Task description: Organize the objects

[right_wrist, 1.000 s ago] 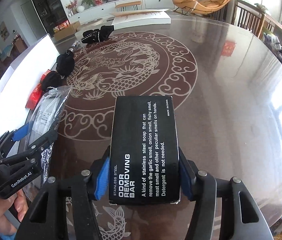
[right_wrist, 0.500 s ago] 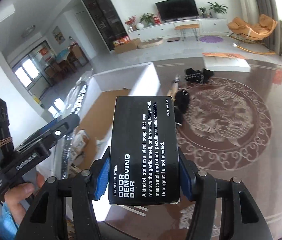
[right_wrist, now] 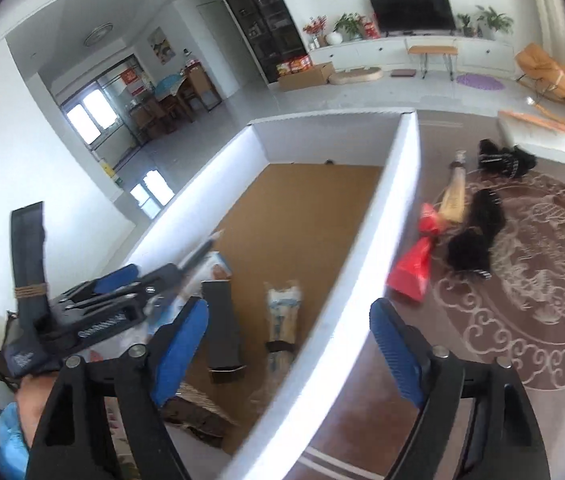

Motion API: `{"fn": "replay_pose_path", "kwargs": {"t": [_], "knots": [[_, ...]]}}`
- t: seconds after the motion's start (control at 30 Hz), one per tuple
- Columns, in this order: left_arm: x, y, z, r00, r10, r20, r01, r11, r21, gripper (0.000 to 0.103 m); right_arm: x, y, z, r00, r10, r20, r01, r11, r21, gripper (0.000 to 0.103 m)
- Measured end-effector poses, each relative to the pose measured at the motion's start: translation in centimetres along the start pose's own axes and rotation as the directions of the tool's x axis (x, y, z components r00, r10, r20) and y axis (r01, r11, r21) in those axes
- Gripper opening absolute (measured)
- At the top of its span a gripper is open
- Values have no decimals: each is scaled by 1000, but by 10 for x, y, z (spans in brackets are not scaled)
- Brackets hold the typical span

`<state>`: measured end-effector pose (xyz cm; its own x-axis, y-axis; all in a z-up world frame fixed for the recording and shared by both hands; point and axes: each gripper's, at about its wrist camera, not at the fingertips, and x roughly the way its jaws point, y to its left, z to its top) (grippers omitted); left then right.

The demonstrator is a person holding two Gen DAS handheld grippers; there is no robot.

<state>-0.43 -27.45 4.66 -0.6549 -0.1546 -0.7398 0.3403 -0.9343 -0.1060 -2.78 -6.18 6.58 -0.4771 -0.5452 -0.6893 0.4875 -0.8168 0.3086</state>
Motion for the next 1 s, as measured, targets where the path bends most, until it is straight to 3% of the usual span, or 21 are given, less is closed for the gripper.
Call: {"fn": "replay_pose_path", "kwargs": {"t": [0.07, 0.1, 0.2, 0.27, 0.33, 0.4, 0.43, 0.5, 0.57, 0.67, 0.9, 1.0], "knots": [[-12, -24, -3, 996, -81, 36, 80, 997, 20, 86, -17, -31, -13, 986, -155, 69, 156, 988, -5, 96], [-20, -42, -2, 990, -134, 41, 132, 990, 40, 87, -23, -49, -23, 967, -240, 90, 240, 971, 3, 98], [-35, -105, -12, 952, -307, 14, 303, 943, 135, 89, -31, -108, -58, 885, -461, 71, 457, 887, 64, 98], [-40, -151, -23, 910, -413, -43, 413, 888, 201, 98, -32, -151, -78, 849, -529, 3, 524, 841, 138, 98], [-37, -194, -41, 870, -482, -104, 492, 836, 242, 102, -36, -186, -98, 830, -556, -51, 553, 806, 209, 98], [-26, -230, -64, 848, -502, -171, 530, 804, 267, 102, -45, -213, -111, 814, -577, -68, 573, 778, 256, 98], [-18, -245, -74, 845, -500, -190, 534, 797, 282, 102, -47, -220, -117, 807, -586, -71, 581, 768, 269, 98], [0, -264, -96, 867, -458, -195, 498, 809, 314, 102, -53, -232, -122, 797, -597, -92, 594, 749, 293, 98], [21, -274, -112, 896, -397, -197, 442, 827, 347, 102, -55, -239, -122, 801, -590, -102, 587, 742, 325, 98], [46, -274, -128, 919, -332, -212, 390, 843, 370, 102, -54, -237, -124, 803, -587, -108, 587, 744, 320, 98], [71, -263, -138, 945, -250, -209, 314, 873, 375, 102, -42, -230, -120, 796, -591, -126, 601, 754, 265, 100], [76, -265, -138, 953, -231, -194, 292, 871, 394, 102, -41, -230, -121, 798, -588, -132, 601, 755, 263, 103]]}}
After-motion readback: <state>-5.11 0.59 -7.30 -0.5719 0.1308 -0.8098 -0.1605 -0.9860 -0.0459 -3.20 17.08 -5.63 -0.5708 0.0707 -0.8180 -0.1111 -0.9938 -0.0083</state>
